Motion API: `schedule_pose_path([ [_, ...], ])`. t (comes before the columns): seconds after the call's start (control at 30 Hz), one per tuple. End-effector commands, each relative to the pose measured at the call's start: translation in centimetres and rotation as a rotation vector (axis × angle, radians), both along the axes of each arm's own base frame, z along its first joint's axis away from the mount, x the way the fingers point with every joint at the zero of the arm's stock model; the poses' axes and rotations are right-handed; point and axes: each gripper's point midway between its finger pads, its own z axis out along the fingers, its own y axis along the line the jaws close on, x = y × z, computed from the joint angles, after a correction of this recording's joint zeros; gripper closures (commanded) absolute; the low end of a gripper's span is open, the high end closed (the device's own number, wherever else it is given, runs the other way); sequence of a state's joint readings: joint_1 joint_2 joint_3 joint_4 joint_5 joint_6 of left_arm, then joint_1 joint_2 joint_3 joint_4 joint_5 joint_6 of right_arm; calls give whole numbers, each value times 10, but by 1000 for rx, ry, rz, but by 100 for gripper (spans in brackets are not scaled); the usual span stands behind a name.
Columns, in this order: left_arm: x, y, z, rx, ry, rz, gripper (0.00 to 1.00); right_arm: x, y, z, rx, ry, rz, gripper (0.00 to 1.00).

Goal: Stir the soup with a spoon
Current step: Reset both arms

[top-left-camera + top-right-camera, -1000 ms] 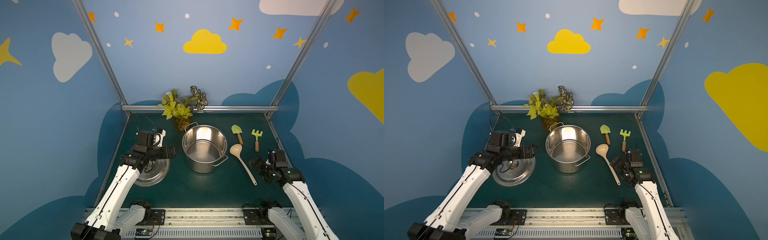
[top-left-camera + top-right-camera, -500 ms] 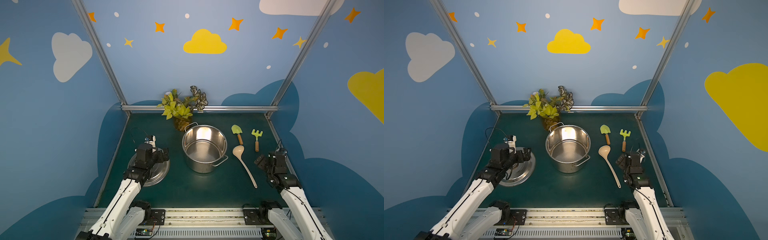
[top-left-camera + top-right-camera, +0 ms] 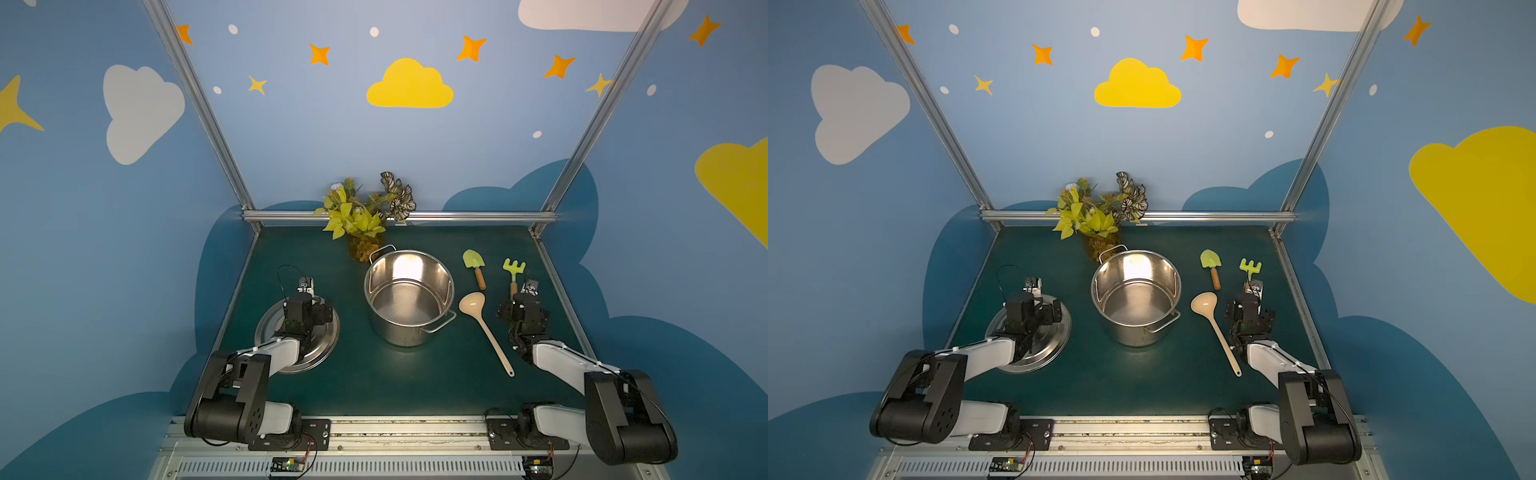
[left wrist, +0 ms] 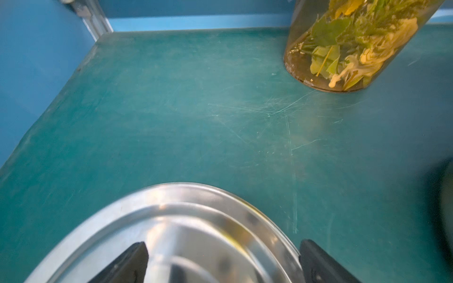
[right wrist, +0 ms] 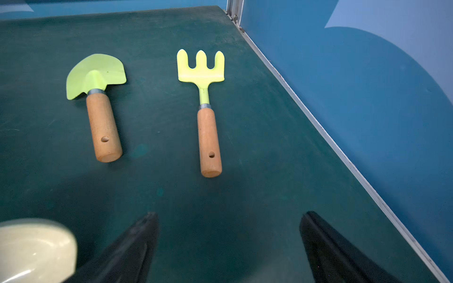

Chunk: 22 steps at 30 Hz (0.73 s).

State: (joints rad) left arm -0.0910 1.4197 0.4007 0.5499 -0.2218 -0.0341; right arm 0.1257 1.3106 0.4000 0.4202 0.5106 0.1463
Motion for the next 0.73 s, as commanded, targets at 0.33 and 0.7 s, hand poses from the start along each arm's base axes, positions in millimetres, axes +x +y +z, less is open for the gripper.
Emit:
schedule_pose_path([
  [0.33,25,-26,16,48,-184,-168,0,39,13,3,-17,-67,148,4],
  [0.7,25,-27,17,47,-202,-180,0,39,14,3,-16,-63,156,4],
])
